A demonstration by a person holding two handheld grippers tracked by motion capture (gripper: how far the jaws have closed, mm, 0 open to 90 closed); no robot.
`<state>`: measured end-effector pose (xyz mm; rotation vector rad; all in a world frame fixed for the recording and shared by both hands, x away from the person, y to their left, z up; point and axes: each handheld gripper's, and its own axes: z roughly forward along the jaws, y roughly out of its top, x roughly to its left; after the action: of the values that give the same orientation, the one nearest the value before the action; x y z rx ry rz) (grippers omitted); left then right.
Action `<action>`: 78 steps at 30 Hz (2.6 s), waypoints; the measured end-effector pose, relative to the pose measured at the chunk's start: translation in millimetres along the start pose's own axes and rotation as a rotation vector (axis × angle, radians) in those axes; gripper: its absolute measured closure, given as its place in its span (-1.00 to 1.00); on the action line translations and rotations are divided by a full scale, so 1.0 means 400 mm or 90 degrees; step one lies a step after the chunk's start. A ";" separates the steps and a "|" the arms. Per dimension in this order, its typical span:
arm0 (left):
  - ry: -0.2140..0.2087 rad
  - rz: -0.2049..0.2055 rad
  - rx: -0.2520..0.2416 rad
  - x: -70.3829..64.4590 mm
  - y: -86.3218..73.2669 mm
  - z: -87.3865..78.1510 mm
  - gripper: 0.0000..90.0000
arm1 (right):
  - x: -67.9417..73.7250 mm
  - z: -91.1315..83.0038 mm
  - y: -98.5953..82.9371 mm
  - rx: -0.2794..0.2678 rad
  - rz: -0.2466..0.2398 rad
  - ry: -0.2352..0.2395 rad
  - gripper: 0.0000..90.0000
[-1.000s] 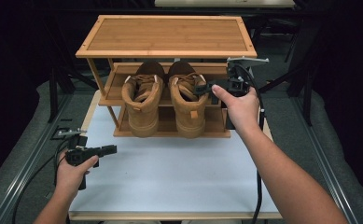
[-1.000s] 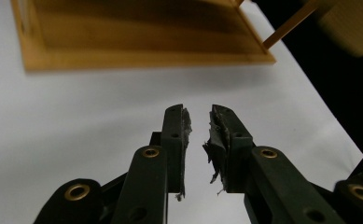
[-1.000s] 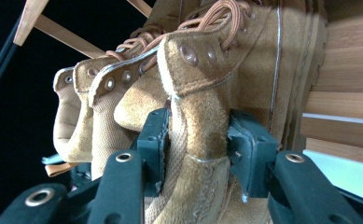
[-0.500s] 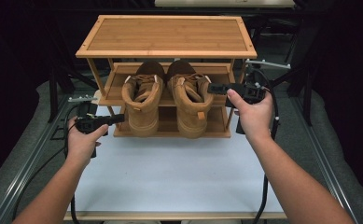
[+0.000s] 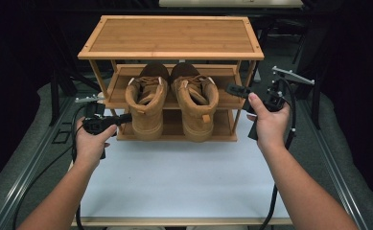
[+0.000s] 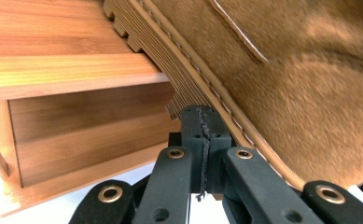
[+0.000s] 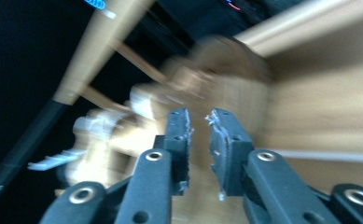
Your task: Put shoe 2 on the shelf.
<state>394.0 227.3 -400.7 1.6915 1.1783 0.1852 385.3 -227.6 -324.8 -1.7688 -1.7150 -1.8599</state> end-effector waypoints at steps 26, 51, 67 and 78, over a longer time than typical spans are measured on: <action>0.005 -0.005 0.011 -0.029 0.021 0.036 1.00 | -0.051 0.184 -0.152 0.143 -0.057 -0.082 1.00; 0.057 -0.020 -0.035 -0.017 0.117 0.115 1.00 | -0.054 0.246 -0.080 0.078 -0.031 -0.109 1.00; -0.008 -0.010 -0.003 -0.021 0.101 0.042 1.00 | -0.055 0.196 -0.066 0.105 -0.055 -0.120 1.00; -0.024 -0.010 0.032 0.039 -0.053 -0.041 1.00 | -0.109 0.053 -0.168 0.148 -0.146 -0.193 1.00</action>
<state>378.9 249.9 -415.9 1.7221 1.1764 0.1154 369.3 -213.4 -404.8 -1.9029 -2.2220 -1.4396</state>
